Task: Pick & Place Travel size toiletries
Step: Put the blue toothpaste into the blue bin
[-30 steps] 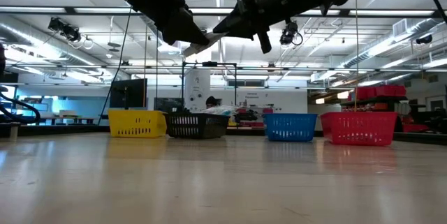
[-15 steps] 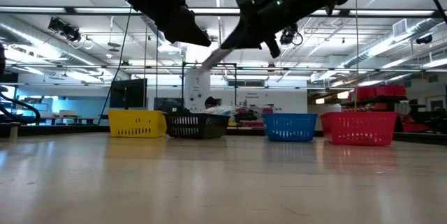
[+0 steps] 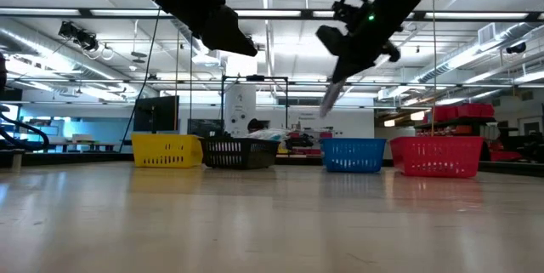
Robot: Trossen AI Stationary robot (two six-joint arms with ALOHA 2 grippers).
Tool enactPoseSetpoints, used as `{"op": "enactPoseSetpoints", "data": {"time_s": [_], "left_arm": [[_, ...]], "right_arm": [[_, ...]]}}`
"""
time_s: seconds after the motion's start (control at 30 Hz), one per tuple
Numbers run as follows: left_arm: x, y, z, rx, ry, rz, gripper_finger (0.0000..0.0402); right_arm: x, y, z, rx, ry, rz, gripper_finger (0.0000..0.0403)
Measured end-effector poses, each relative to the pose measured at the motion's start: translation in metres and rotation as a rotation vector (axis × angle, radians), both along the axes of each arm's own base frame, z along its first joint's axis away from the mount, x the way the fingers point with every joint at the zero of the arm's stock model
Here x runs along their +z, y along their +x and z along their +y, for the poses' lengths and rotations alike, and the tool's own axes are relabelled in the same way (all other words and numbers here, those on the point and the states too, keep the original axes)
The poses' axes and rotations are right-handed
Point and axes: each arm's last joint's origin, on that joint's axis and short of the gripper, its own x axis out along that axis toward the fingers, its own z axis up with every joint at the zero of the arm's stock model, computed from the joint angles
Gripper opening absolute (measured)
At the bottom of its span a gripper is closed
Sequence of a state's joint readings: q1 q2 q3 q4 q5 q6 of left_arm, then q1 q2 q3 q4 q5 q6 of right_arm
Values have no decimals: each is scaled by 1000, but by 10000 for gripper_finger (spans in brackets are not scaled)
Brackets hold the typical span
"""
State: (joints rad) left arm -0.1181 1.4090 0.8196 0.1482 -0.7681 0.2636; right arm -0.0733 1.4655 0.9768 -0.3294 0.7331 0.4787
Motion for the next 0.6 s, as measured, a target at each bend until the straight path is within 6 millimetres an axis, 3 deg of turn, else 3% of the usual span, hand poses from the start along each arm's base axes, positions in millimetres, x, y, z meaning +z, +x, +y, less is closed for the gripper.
{"op": "enactPoseSetpoints", "data": {"time_s": [0.2,0.37,0.6], "left_arm": [[0,0,0,-2,1,1,190],[0,0,0,-1,-17,-12,190],[0,1,-1,-21,-52,-26,189]], "right_arm": [[5,-19,1,-50,57,46,1],[-9,-15,-6,-85,77,97,2],[-29,-7,-13,4,147,214,2]]}}
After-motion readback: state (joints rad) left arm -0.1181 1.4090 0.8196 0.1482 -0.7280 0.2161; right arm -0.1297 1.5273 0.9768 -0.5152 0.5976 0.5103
